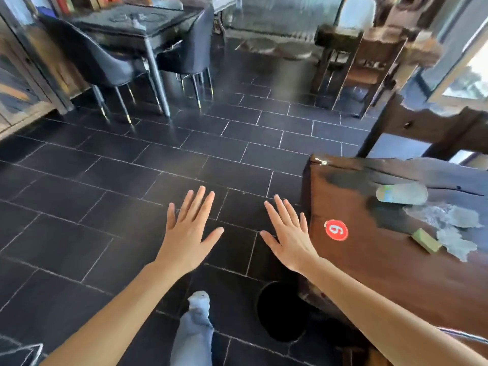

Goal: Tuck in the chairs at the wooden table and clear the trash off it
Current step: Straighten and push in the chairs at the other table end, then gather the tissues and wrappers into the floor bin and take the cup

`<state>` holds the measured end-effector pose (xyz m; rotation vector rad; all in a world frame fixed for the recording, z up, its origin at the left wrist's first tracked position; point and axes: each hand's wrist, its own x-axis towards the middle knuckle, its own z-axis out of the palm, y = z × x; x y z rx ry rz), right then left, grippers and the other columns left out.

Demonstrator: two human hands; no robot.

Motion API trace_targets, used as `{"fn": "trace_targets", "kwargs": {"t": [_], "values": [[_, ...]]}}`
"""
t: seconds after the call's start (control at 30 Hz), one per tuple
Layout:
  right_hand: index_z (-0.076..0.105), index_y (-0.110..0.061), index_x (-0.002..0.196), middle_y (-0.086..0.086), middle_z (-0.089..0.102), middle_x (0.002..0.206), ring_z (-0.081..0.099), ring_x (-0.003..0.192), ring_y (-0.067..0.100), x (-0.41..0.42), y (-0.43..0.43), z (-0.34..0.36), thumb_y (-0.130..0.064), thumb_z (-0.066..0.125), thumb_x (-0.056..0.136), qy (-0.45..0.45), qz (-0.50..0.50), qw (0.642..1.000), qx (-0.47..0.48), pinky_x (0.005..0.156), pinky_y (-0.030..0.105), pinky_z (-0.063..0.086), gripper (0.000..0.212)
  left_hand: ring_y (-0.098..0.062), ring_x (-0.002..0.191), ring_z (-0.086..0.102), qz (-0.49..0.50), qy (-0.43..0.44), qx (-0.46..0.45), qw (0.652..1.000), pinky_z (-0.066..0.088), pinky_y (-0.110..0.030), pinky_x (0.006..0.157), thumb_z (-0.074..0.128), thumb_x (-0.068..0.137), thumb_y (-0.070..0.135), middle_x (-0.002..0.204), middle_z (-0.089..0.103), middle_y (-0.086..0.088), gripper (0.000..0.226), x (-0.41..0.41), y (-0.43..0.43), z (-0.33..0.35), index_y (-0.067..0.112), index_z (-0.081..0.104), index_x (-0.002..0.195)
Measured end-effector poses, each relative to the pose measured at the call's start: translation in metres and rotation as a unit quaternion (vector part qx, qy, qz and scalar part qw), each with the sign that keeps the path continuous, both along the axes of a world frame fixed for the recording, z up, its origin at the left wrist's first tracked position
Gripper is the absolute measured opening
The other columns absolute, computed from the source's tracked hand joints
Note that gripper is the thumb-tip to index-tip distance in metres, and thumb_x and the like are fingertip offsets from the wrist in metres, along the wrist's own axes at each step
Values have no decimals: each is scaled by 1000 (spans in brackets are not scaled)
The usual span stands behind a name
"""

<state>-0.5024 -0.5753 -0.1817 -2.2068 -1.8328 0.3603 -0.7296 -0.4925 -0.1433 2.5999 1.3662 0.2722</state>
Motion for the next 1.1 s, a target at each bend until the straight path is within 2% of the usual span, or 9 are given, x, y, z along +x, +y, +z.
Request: {"fn": "trace_targets", "kwargs": {"t": [0.1, 0.2, 0.33, 0.57, 0.7, 0.83, 0.9, 1.0, 1.1], "values": [[1, -34, 149, -6, -11, 160, -16, 145, 17, 12, 64, 4, -47, 36, 97, 7, -84, 996, 1, 117, 53, -4, 65, -13, 139, -25, -63, 20, -19, 998, -19, -43, 109, 29, 92, 54, 154, -21, 7, 70, 30, 88, 1, 29, -10, 145], [0, -34, 150, -7, -12, 159, -17, 144, 15, 28, 110, 10, -46, 36, 97, 17, -152, 988, 8, 117, 53, -4, 65, -12, 139, -25, -138, 12, -33, 990, -16, -45, 111, 32, 93, 49, 155, -20, 6, 71, 75, 159, 5, 28, -9, 146], [3, -33, 150, -7, -10, 160, -15, 145, 13, 58, 129, 18, -44, 37, 97, 37, -261, 964, 25, 115, 47, -6, 64, -12, 140, -22, -267, 3, -73, 961, -13, -47, 113, 33, 93, 47, 155, -18, 6, 70, 151, 201, 11, 27, -7, 146], [6, -33, 150, -8, -8, 160, -13, 145, 14, 133, 104, -1, -45, 39, 96, 67, -444, 894, 0, 116, 51, 1, 64, -16, 142, -17, -434, 10, -101, 895, -6, -49, 115, 33, 93, 49, 157, -13, 2, 70, 283, 209, -7, 26, -7, 146], [6, -34, 150, -7, -8, 160, -12, 146, 16, 195, 108, -19, -45, 39, 96, 72, -499, 863, 5, 117, 52, 2, 64, -16, 142, -16, -489, 27, -81, 868, -6, -47, 113, 10, 82, 63, 157, -12, 2, 75, 356, 219, -21, 27, -8, 146], [5, -33, 149, -4, -6, 160, -10, 146, 18, 253, 114, -37, -46, 38, 96, 100, -553, 827, -18, 117, 53, 1, 64, -15, 141, -19, -532, 61, -99, 839, -5, -48, 115, 3, 77, 64, 155, -16, 5, 79, 421, 215, -30, 28, -9, 146], [5, -33, 149, -3, -3, 161, -8, 146, 19, 279, 111, -44, -46, 38, 96, 110, -568, 815, -15, 117, 53, 2, 64, -14, 141, -18, -555, 73, -118, 820, -5, -47, 117, 3, 76, 64, 153, -17, 7, 78, 450, 205, -34, 30, -9, 145], [8, -30, 149, -1, 2, 160, -3, 147, 20, 321, 94, -46, -44, 40, 96, 115, -605, 788, -19, 117, 52, 6, 64, -15, 143, -12, -582, 76, -142, 797, -6, -38, 114, 8, 78, 63, 155, -13, 7, 77, 499, 195, -40, 29, -4, 146], [12, -29, 149, 0, 5, 160, 4, 146, 22, 338, 62, -49, -40, 45, 94, 119, -655, 746, -24, 116, 50, 13, 65, -15, 145, 0, -613, 99, -170, 765, 3, -34, 117, 26, 88, 57, 157, -5, 6, 71, 536, 174, -48, 26, 3, 147]]}}
